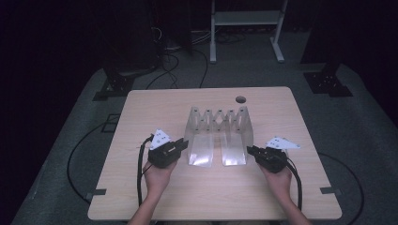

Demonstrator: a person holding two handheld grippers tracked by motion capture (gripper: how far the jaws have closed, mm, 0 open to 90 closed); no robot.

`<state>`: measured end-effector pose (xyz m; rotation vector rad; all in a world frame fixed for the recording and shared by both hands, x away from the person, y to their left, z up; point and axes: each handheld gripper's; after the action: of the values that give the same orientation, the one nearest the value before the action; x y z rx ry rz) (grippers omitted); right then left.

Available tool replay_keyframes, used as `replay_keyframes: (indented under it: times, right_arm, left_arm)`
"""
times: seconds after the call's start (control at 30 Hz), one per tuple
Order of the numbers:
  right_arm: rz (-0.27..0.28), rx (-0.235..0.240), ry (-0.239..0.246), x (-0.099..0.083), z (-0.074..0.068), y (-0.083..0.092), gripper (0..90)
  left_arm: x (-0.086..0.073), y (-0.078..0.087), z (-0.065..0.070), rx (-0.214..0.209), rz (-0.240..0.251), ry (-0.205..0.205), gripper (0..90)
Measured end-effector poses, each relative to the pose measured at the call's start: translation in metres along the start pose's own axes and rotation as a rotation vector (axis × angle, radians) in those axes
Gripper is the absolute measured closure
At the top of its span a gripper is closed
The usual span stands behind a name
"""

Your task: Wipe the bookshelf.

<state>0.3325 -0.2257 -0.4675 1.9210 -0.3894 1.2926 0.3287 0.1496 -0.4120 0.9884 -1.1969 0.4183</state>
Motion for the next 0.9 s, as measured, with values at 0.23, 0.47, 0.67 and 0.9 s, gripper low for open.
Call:
replay_keyframes:
  times: [0.23,0.47,0.67,0.9]
  right_arm:
    - [-0.002,0.007,0.005,0.002,0.004,-0.001,82.2]
    - [-0.002,0.007,0.003,0.003,0.007,-0.002,82.3]
    - [0.0,0.007,0.002,0.003,0.007,-0.002,82.3]
    - [0.002,0.009,0.0,0.003,0.007,-0.003,82.2]
  left_arm:
    - [0.002,-0.006,0.004,-0.013,0.001,0.002,75.9]
    - [0.003,-0.011,0.003,-0.022,0.005,0.019,74.7]
    - [0.004,-0.013,0.004,-0.029,0.005,0.02,73.8]
    - [0.004,-0.013,0.003,-0.034,0.002,0.015,73.5]
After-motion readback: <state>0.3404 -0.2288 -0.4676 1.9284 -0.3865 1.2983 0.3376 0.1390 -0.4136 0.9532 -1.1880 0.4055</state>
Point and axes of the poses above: each handheld gripper's, and its own axes: y roughly backward along the jaws, x roughly out of its top, z roughly to its right, and after that the axes turned 6 degrees about x, right-handed
